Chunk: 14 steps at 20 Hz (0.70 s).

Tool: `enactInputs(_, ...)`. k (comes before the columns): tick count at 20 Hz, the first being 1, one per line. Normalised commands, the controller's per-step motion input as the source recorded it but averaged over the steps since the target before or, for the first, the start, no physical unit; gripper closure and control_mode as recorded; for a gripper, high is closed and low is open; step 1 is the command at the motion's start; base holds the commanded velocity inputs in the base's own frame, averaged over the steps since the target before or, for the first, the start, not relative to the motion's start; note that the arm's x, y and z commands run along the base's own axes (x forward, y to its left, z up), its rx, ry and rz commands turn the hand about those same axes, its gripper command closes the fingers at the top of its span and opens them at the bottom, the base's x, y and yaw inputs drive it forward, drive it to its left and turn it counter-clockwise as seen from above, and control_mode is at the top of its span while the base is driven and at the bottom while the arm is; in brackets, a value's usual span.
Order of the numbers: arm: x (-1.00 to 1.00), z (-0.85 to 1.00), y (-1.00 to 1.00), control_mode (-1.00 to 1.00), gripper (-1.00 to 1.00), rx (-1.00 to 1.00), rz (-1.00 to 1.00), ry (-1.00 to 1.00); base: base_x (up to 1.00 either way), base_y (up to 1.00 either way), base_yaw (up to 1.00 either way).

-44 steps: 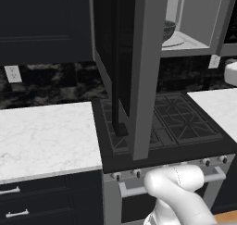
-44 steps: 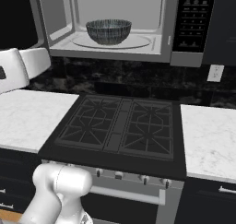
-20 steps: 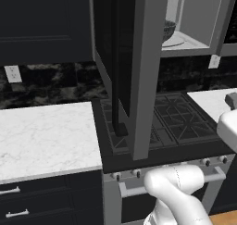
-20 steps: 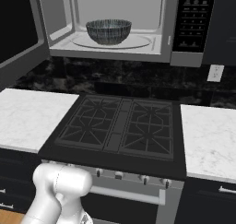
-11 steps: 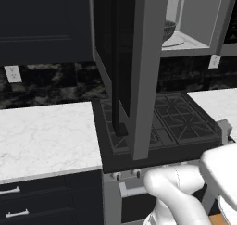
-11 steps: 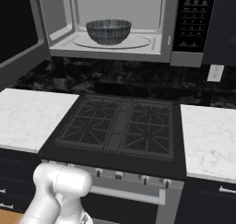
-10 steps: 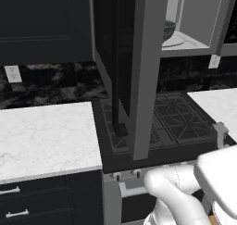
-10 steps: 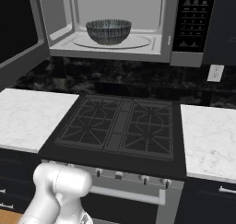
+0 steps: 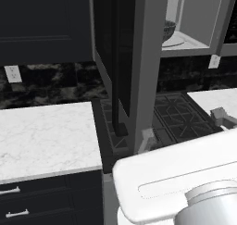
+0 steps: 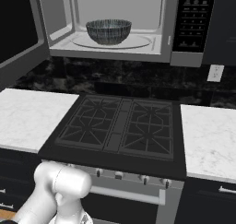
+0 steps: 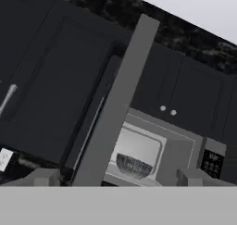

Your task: Open the microwave, place the bowl with waffle inside the microwave, then close the microwave door and turn it on.

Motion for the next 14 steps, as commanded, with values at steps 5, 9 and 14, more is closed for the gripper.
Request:
enactInputs(5,0.5,-0.27,0.23,-1.0,-1.0,-0.13,-0.26,0.0,0.0,0.0,0.0)
enactInputs(9,0.62,-0.36,0.07,-1.0,-1.0,-0.08,-0.29,0.0,0.0,0.0,0.0)
enactInputs(14,0.6,-0.25,0.11,-1.0,-1.0,-0.03,-0.2,0.0,0.0,0.0,0.0)
